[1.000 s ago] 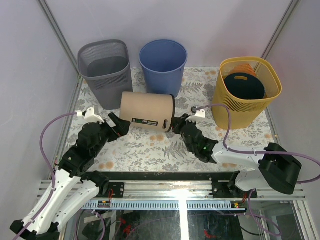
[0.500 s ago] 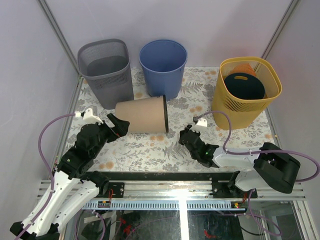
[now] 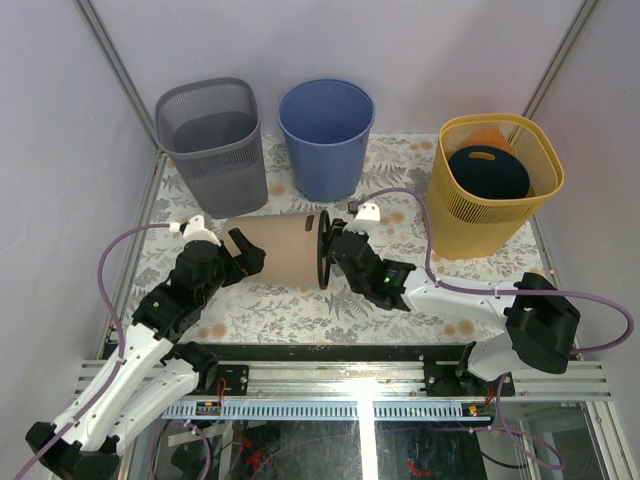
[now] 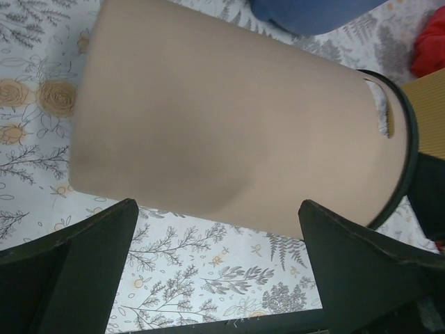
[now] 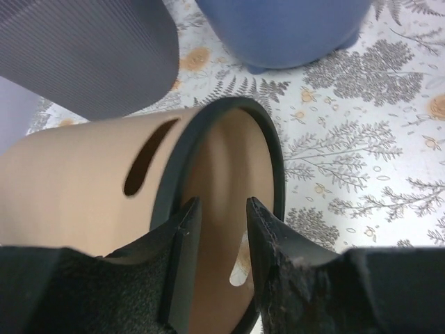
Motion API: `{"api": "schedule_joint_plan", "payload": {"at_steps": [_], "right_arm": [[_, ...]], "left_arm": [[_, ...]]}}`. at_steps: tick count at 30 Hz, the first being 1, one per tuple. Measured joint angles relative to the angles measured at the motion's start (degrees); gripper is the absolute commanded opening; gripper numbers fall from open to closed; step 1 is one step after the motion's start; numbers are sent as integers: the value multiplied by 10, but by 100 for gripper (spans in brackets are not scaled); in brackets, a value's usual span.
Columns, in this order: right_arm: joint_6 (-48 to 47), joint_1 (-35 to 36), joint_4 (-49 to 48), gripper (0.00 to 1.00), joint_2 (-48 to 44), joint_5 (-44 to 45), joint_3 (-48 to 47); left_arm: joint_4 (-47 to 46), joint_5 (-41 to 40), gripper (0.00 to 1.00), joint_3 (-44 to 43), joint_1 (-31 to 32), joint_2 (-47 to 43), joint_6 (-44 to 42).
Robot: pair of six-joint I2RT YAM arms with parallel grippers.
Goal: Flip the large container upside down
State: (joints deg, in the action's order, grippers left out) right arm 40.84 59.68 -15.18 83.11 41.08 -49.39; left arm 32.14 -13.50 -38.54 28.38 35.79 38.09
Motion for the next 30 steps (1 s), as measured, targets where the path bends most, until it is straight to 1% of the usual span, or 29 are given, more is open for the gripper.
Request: {"api": "schedule_joint_plan", "payload": {"at_steps": [6, 10, 15, 18, 23, 30], "right_arm": [[-20, 9, 44, 40, 37, 9, -69], [-30, 15, 73, 40, 73, 16, -106], [-34, 32, 130, 42, 90, 37, -158], [-46, 37, 159, 44, 104, 46, -212], [-70, 37, 188, 44, 150, 59, -295], [-63, 37, 252, 42, 172, 58, -329]], "left_arm": [[0, 2, 100, 0, 0, 40, 6], [0, 2, 100, 0, 0, 41, 7], [0, 3, 100, 0, 0, 41, 9], [-1, 7, 100, 0, 0, 47, 12], [-8, 23, 100, 6, 0, 59, 22], [-15, 32, 100, 7, 0, 102, 26]]}}
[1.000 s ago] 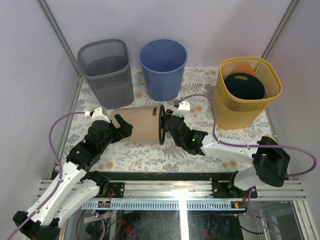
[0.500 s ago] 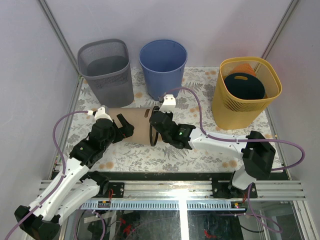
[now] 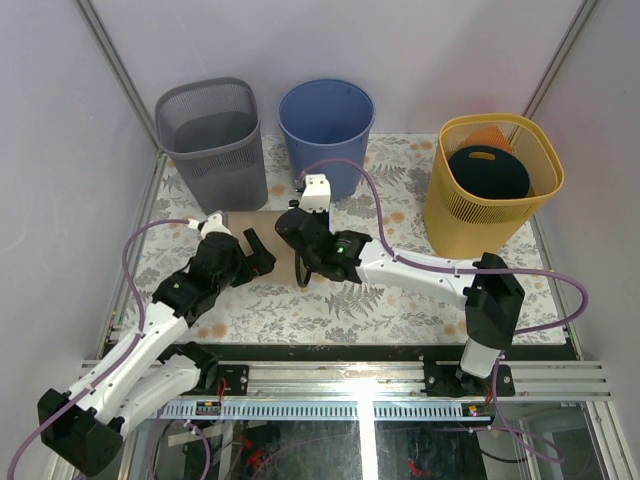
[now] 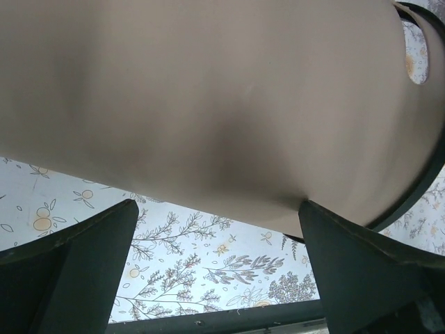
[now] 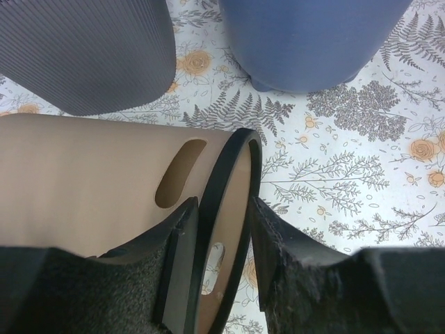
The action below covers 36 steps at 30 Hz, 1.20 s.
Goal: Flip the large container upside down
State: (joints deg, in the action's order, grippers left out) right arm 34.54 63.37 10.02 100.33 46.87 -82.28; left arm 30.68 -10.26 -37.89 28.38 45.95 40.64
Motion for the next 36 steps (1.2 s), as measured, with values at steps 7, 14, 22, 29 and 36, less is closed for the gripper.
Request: {"api": "schedule_joint_plan", "payload": {"at_steps": [7, 14, 22, 29, 36], "right_arm": [[23, 5, 20, 35, 21, 2, -24], [55, 24, 40, 26, 59, 27, -69], [73, 30, 42, 16, 63, 56, -69], [1, 27, -22, 16, 86, 93, -67], [-50, -3, -74, 9, 119, 92, -88]], "left_arm": [[0, 0, 100, -14, 0, 5, -2], [0, 0, 100, -24, -7, 3, -9], [2, -1, 100, -24, -12, -21, -16], [8, -2, 100, -24, -12, -39, -20], [27, -16, 100, -36, -12, -56, -31]]}}
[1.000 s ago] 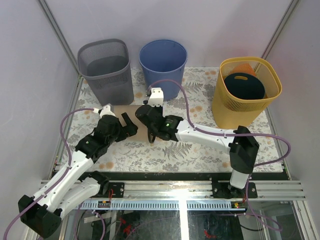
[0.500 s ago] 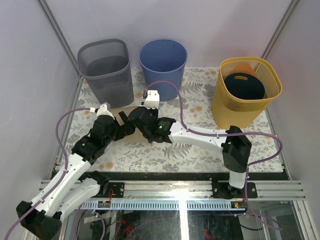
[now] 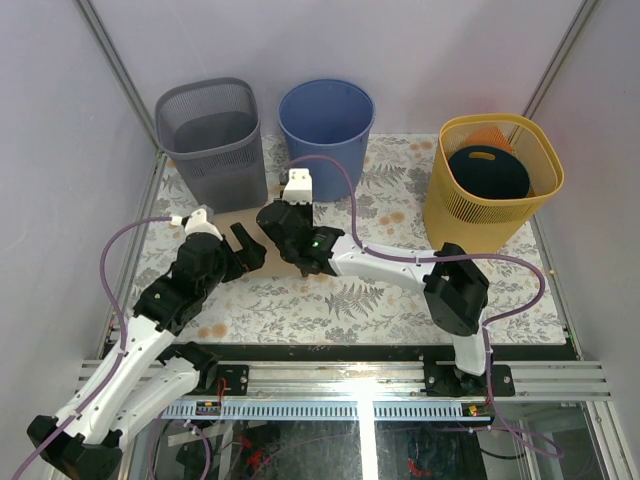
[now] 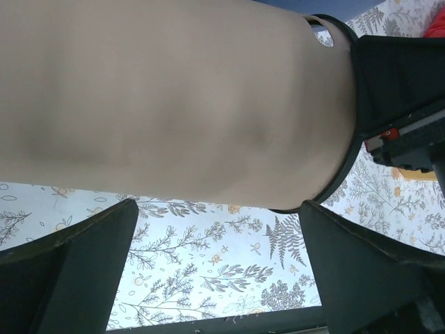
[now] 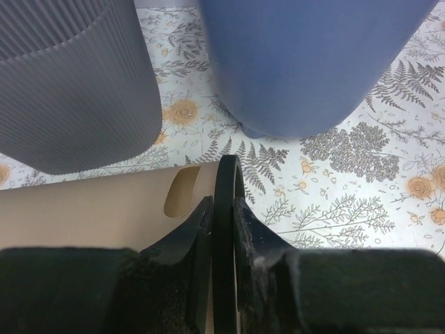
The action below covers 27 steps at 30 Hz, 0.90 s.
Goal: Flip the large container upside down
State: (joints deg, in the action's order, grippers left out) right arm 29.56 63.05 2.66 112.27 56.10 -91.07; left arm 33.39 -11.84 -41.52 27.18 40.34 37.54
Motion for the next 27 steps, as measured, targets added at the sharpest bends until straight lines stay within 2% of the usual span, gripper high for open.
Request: {"api": "schedule_joint_plan", "payload": {"at_steps": [2, 8, 17, 27], "right_arm": [[-5, -9, -6, 0, 0, -7, 1], [1, -12, -47, 0, -14, -14, 35], [64, -18, -169, 0, -132, -36, 221], [133, -42, -250, 0, -236, -30, 384]], "left_arm": [[1, -4, 100, -3, -2, -2, -2], [6, -13, 100, -7, -2, -2, -6], [8, -30, 100, -7, -2, -24, -6], [10, -45, 100, -9, -2, -31, -9]]}}
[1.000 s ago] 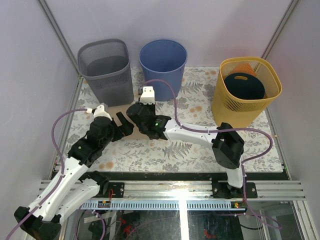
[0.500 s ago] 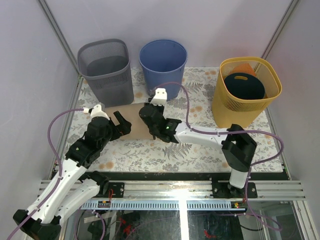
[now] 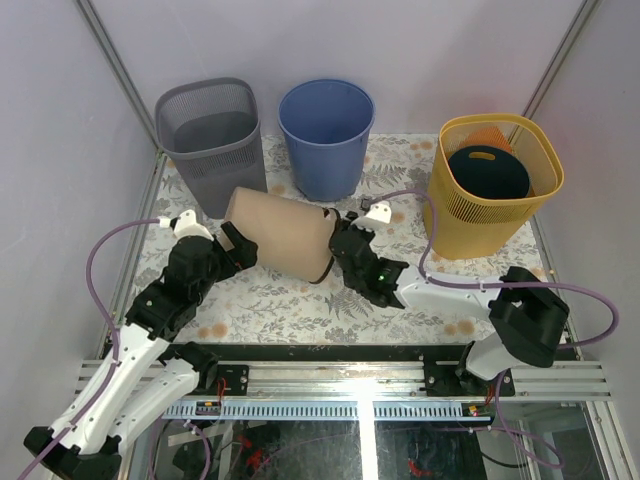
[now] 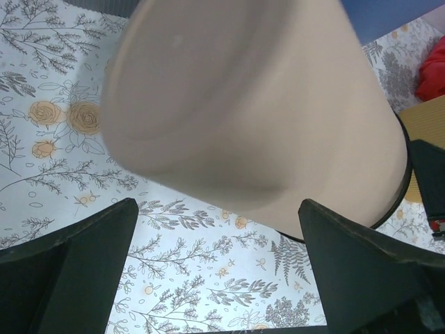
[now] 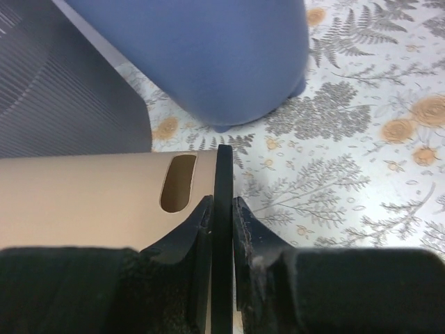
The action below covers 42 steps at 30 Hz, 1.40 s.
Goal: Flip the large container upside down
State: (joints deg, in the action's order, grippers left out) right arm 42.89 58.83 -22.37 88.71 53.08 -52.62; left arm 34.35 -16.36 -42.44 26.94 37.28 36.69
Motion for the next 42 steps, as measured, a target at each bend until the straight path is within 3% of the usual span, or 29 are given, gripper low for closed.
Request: {"api": "schedule_joint_plan", "payload": {"at_steps": [10, 20, 29, 37, 42], "right_arm": [[40, -3, 14, 0, -33, -3, 118], [54, -3, 28, 0, -21, -23, 126], [66, -3, 142, 38, -56, -45, 100], [45, -3, 322, 50, -152, -54, -24], [4, -26, 408, 50, -172, -61, -130]], "left_arm": [[13, -6, 100, -36, 0, -40, -2], [20, -6, 100, -42, 0, -46, -5], [21, -6, 100, -42, 0, -27, -5], [30, -11, 100, -91, 0, 16, -6], [31, -13, 100, -141, 0, 40, -5]]}}
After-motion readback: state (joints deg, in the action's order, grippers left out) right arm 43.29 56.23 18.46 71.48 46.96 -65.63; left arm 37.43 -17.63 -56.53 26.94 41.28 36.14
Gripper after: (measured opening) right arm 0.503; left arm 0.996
